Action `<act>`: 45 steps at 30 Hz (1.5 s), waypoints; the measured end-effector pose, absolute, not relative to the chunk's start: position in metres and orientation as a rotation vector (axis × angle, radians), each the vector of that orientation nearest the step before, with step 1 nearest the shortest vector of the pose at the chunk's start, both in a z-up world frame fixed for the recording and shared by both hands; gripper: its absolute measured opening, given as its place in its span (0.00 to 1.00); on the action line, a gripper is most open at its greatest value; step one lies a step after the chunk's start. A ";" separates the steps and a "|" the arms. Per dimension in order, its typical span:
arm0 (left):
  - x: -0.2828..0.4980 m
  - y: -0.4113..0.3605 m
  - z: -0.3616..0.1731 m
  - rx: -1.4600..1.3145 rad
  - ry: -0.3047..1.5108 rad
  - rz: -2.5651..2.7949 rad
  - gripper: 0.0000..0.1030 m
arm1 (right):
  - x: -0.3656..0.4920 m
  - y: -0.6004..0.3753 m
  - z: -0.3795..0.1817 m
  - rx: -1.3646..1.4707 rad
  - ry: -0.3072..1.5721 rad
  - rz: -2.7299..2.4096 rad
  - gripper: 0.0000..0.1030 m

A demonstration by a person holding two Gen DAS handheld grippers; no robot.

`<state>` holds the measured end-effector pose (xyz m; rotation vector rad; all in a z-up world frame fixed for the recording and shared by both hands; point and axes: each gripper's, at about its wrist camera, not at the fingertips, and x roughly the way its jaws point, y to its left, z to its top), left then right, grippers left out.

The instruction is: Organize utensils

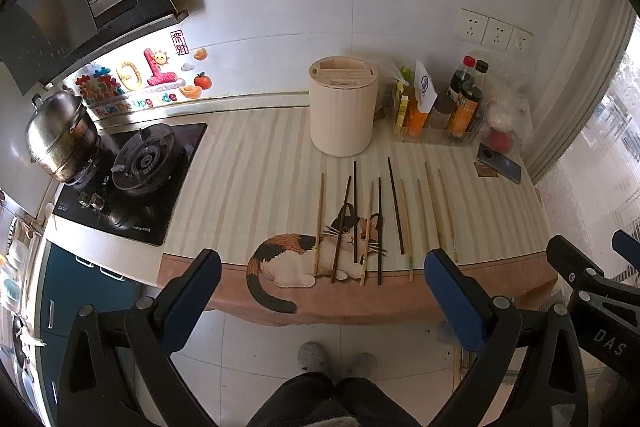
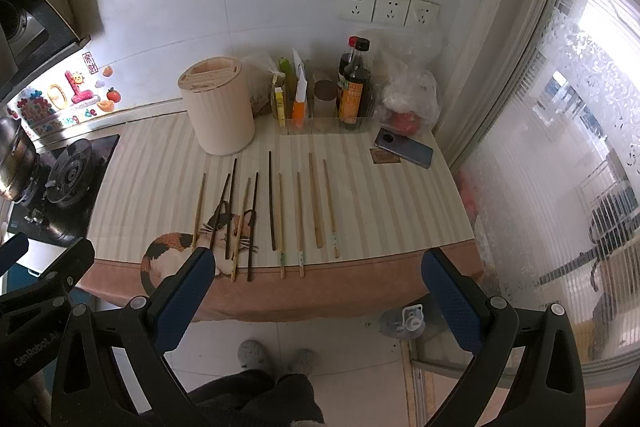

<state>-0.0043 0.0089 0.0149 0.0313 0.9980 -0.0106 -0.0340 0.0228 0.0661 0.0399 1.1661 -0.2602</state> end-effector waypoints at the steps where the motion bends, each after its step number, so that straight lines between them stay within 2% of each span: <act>1: -0.004 0.009 0.016 0.031 0.998 -0.012 1.00 | -0.034 0.023 0.066 0.039 1.165 -0.260 1.00; 45: -0.004 0.004 0.026 0.031 0.990 -0.011 1.00 | -0.034 0.018 0.075 0.034 1.155 -0.257 1.00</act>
